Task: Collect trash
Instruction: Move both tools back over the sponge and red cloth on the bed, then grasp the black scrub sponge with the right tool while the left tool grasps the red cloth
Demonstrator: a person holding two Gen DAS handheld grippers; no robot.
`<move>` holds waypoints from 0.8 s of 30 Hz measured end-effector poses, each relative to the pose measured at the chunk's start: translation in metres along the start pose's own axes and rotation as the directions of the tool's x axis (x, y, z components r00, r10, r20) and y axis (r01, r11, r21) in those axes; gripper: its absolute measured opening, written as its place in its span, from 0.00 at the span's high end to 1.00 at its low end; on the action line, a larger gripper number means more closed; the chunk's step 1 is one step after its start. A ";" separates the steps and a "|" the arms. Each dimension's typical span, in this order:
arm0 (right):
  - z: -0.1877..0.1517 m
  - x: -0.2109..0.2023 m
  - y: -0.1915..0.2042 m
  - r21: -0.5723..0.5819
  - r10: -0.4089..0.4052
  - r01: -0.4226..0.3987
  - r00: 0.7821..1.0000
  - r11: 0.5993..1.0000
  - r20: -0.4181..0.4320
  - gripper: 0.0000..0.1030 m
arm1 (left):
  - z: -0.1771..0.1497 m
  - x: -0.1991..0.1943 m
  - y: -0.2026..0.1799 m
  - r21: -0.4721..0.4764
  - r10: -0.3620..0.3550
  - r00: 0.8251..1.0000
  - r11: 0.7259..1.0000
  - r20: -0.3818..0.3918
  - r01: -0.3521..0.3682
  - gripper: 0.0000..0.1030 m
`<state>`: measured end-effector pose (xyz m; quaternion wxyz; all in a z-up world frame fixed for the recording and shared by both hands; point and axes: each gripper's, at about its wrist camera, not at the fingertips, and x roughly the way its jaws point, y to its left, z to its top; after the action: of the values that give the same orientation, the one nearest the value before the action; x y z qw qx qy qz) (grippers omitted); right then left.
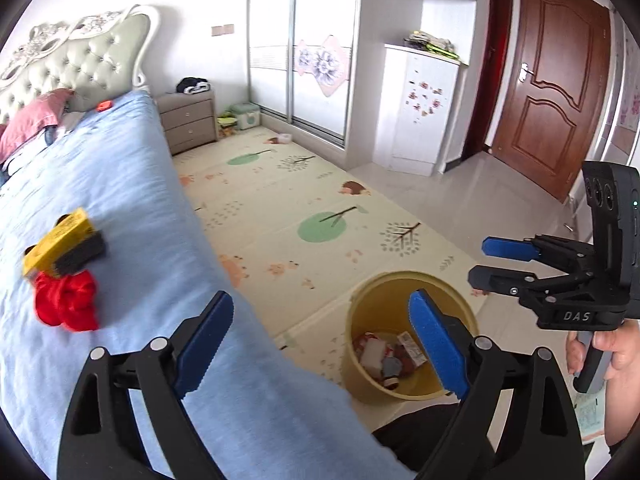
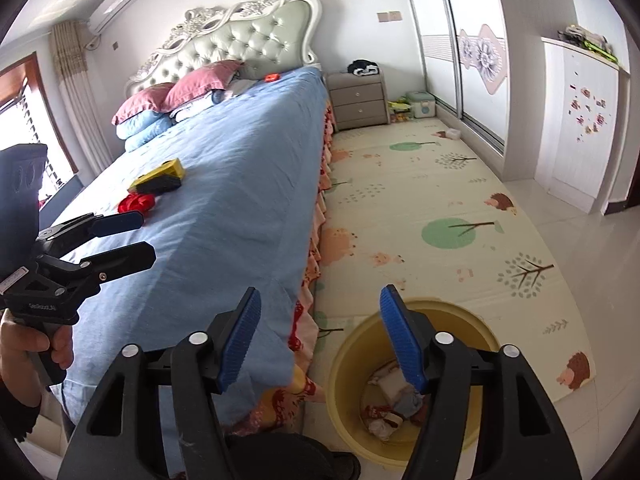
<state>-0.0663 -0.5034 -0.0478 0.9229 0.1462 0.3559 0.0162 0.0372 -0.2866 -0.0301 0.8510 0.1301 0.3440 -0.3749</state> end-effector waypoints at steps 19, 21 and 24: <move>0.063 0.083 0.193 -0.241 0.206 -0.198 0.978 0.950 0.010 0.29 | -0.058 -0.082 0.200 -0.303 0.235 0.972 0.925 -0.010 -0.227 0.06; 0.068 0.094 0.200 -0.267 0.177 -0.168 0.984 0.949 0.013 0.29 | -0.061 -0.082 0.205 -0.310 0.231 0.973 0.924 -0.011 -0.223 0.06; 0.075 0.109 0.204 -0.261 0.195 -0.188 0.981 0.947 0.000 0.29 | -0.060 -0.076 0.213 -0.307 0.227 0.974 0.925 -0.020 -0.222 0.06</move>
<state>0.0803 -0.3128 -0.0086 0.9326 0.0581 0.3229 0.1504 0.1264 -0.0704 -0.0295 0.9009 0.0316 0.3741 -0.2179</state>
